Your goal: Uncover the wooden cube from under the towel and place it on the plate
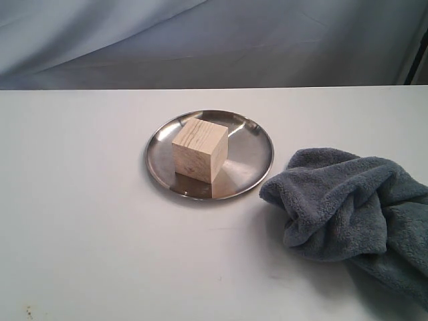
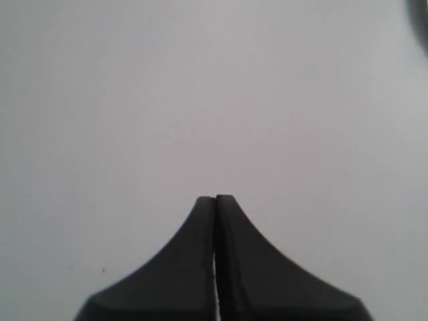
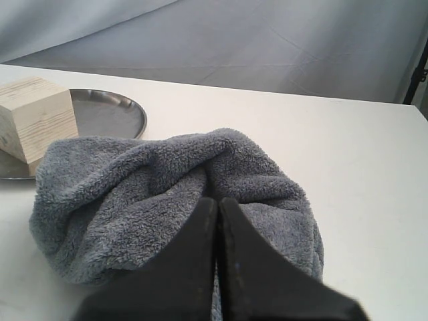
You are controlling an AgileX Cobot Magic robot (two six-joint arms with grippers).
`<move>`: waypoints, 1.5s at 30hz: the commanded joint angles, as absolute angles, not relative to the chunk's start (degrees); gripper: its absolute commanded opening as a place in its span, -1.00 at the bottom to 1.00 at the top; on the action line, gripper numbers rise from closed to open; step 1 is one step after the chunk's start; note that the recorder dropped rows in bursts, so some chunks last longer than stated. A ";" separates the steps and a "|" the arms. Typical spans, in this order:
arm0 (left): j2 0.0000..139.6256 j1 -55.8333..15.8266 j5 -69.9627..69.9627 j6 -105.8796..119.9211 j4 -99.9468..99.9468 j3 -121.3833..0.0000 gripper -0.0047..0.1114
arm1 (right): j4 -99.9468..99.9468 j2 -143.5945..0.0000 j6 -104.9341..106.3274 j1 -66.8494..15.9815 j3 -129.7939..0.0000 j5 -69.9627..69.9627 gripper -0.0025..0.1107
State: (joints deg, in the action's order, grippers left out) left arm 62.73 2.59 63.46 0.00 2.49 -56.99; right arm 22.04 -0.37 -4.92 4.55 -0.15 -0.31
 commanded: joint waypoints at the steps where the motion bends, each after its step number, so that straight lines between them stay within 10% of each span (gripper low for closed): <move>1: 54.05 2.70 56.07 1.56 1.62 -51.62 -0.92 | 22.32 0.00 -5.15 4.55 0.00 -0.99 -0.90; 32: 0.00 2.70 40.49 12.57 -15.92 -35.38 -0.92 | 22.32 0.00 -5.15 4.55 0.00 -0.99 -0.90; 45: 0.00 2.70 25.75 12.47 -9.90 -28.49 -0.92 | 22.32 0.00 -5.15 4.55 0.00 -0.99 -0.90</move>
State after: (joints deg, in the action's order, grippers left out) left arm 0.18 2.59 30.22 12.50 -13.82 -31.12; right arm 22.04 -0.37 -4.92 4.55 -0.15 -0.31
